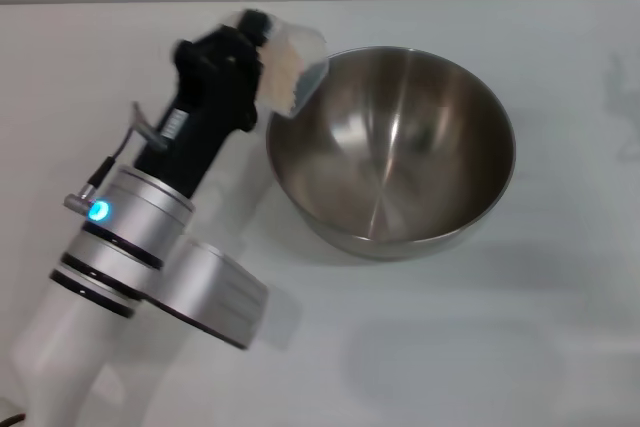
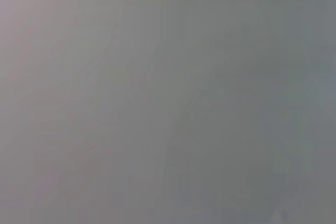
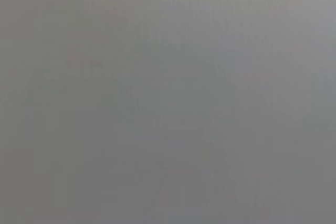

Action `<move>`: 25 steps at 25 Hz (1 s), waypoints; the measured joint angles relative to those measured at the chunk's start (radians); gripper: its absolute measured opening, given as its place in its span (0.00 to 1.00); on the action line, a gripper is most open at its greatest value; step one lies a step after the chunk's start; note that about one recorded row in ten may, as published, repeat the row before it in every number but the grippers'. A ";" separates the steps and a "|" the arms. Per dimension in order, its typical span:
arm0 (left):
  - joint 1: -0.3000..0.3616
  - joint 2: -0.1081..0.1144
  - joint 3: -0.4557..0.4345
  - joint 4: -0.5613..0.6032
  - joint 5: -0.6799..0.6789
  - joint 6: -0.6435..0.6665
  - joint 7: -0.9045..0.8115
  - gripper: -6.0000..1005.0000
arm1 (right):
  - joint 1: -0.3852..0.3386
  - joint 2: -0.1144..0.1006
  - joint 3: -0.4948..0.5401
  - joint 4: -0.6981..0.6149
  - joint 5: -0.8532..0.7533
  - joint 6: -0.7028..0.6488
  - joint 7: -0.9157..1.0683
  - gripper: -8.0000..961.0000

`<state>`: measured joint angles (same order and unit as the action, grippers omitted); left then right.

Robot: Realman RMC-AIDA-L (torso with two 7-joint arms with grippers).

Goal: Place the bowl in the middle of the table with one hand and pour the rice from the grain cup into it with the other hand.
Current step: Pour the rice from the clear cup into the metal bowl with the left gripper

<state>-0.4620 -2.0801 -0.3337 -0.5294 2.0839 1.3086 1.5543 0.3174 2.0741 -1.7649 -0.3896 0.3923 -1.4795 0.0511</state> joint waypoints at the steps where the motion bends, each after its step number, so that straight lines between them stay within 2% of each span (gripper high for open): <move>1: 0.000 0.000 0.000 0.000 0.000 0.000 0.000 0.03 | 0.000 0.000 0.000 0.000 0.000 0.000 0.000 0.37; 5: -0.002 0.000 0.019 -0.010 0.045 -0.060 0.214 0.03 | 0.000 0.000 0.006 0.000 -0.001 0.000 0.000 0.37; 13: 0.010 0.000 0.029 -0.017 0.090 -0.095 0.434 0.03 | 0.000 0.000 0.010 0.000 -0.002 0.000 -0.001 0.37; 15: 0.017 0.000 0.031 -0.020 0.109 -0.091 0.534 0.03 | 0.000 0.000 0.010 0.000 -0.003 0.000 -0.001 0.37; 20: 0.023 0.000 0.031 -0.029 0.114 -0.070 0.624 0.03 | 0.002 -0.001 0.010 0.000 -0.003 0.000 -0.001 0.37; 25: 0.024 0.000 0.033 -0.037 0.114 -0.057 0.629 0.03 | 0.010 -0.004 0.010 0.000 -0.003 0.001 -0.001 0.37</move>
<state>-0.4384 -2.0797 -0.3006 -0.5666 2.1983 1.2519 2.1836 0.3271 2.0702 -1.7547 -0.3896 0.3895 -1.4787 0.0506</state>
